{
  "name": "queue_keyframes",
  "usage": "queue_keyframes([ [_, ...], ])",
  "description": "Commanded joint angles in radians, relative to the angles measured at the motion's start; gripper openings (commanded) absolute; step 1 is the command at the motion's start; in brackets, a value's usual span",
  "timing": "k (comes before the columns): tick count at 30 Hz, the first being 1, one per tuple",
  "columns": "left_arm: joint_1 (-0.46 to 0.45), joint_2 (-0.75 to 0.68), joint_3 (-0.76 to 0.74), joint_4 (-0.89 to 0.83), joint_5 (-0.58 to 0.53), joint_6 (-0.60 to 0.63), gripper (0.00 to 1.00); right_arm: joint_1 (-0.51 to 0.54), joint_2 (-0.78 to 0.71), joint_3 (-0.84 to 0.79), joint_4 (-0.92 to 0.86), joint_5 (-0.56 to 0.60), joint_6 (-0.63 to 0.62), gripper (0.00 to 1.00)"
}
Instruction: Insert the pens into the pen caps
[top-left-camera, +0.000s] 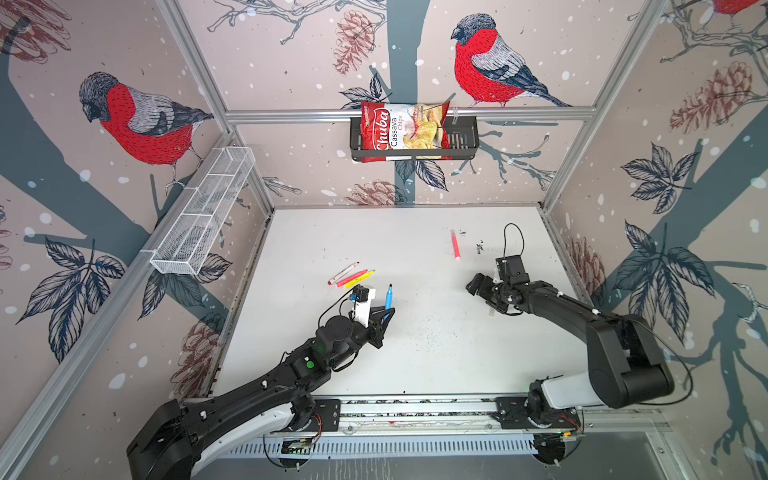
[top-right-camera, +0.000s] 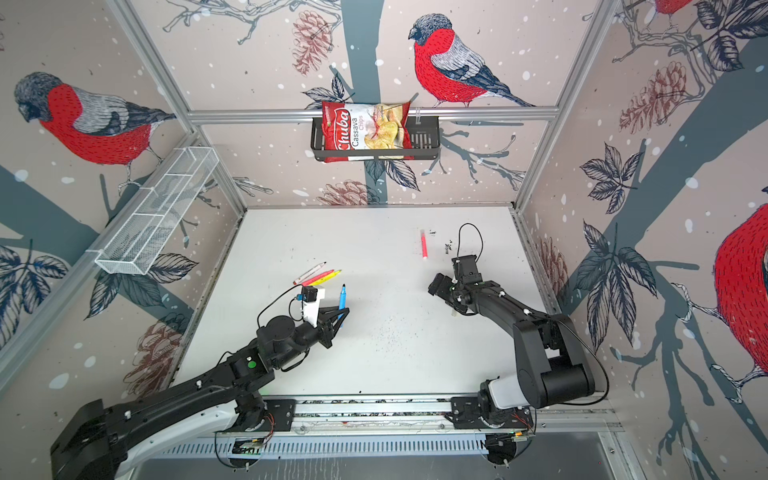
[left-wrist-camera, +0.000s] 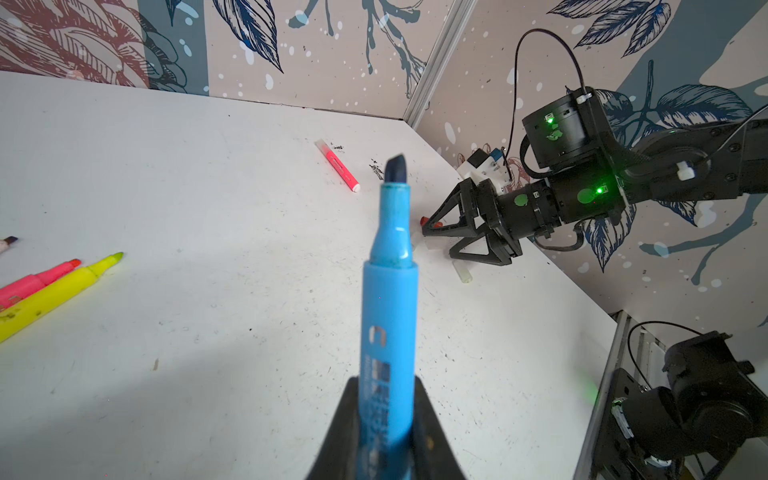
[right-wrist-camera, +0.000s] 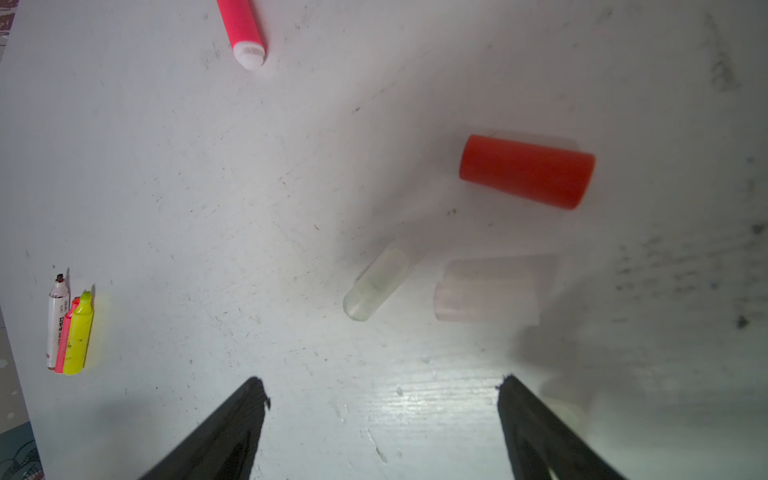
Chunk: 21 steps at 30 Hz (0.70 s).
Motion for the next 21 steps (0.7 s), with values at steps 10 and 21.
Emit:
queue_keyframes([
  [10, 0.001, -0.022, -0.001, 0.009, -0.017, 0.009, 0.02, 0.080, 0.166, 0.149, -0.024, 0.053, -0.055, 0.87],
  [21, 0.001, -0.061, -0.003, -0.026, -0.041, 0.011, 0.02, 0.121, 0.310, 0.265, -0.043, 0.089, -0.066, 0.86],
])
